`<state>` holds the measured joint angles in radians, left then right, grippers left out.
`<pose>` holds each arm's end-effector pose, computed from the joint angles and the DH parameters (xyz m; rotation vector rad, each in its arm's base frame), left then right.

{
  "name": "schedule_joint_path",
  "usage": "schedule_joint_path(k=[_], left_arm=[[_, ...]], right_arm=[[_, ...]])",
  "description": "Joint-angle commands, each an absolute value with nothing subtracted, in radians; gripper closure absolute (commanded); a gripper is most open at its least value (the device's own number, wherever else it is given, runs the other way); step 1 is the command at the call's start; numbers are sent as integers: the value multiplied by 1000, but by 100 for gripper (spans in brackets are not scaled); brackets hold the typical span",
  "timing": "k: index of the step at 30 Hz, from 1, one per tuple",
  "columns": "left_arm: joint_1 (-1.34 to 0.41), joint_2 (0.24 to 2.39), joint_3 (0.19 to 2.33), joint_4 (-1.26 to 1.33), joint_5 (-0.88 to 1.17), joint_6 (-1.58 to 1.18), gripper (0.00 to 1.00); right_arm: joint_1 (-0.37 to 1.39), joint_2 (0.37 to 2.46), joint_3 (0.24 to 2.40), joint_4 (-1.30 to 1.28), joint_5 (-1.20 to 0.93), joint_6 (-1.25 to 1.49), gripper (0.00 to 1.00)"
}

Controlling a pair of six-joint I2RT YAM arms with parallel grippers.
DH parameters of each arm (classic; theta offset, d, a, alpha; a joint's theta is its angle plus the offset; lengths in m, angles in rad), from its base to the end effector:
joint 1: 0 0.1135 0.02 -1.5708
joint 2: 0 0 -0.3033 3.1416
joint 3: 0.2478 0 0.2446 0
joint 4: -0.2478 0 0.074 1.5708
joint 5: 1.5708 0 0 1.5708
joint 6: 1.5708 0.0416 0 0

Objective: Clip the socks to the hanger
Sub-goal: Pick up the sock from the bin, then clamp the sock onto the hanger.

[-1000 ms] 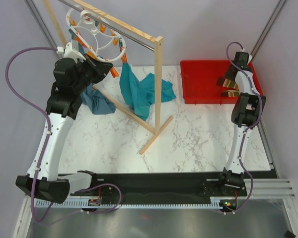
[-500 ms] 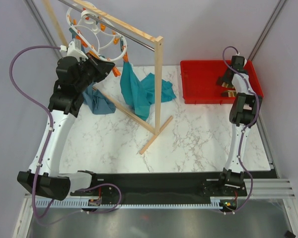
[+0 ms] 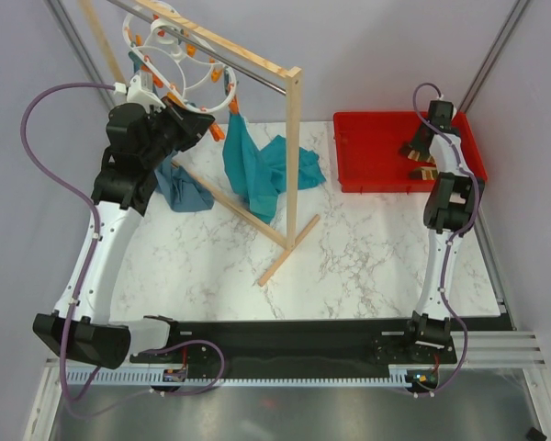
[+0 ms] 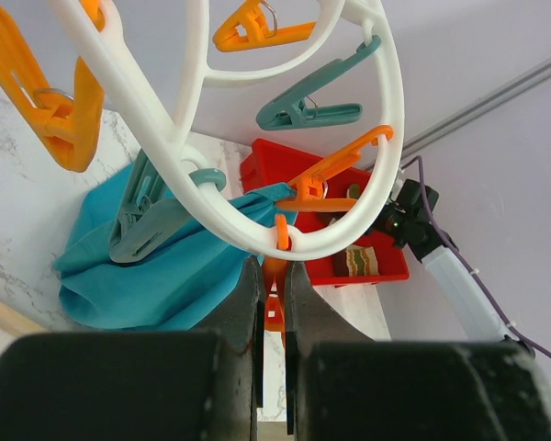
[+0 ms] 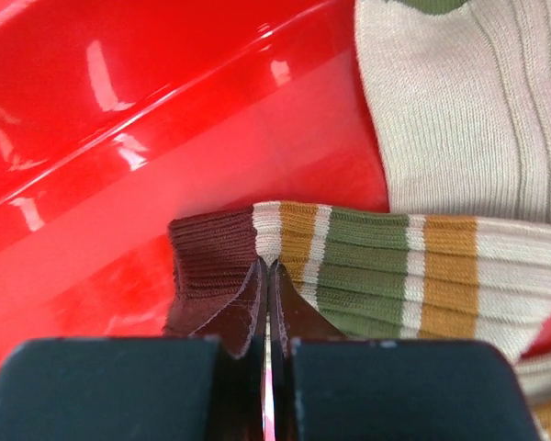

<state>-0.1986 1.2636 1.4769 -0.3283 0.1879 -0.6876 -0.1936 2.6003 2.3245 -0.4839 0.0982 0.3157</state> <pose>0.2548 -0.0592 0.4983 -0.2804 1.7294 -0.8157 0.5960 -0.1210 0.1834 0.6334 2.2386 -0.0532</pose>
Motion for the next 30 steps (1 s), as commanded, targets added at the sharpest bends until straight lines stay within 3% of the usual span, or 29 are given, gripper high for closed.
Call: schedule_joint_path(k=[1,10,17,21,24,30], left_arm=[[-207,1282,1489,-391,239,-681,98],[-207,1262,1465,-354,307,-770,98],[-207,1246,1447,-327,367,-839,98],[-207,1232,1439,-325,386,-861,98],[-207,1239,1437,-314,416,-928,98],[-207,1239,1411,-314,422,-1011,98]], right_arm=[[-193,2435,2356,-494,52,344,100],[-187,2068,2143,-451,-219,400,100],[-176,1766,1835,-310,-348,495,100],[-170,1582,1640,-146,-465,629,100],[-123,1465,1439,154,-492,730,100],[110,1387,1260,378,-427,762,100]])
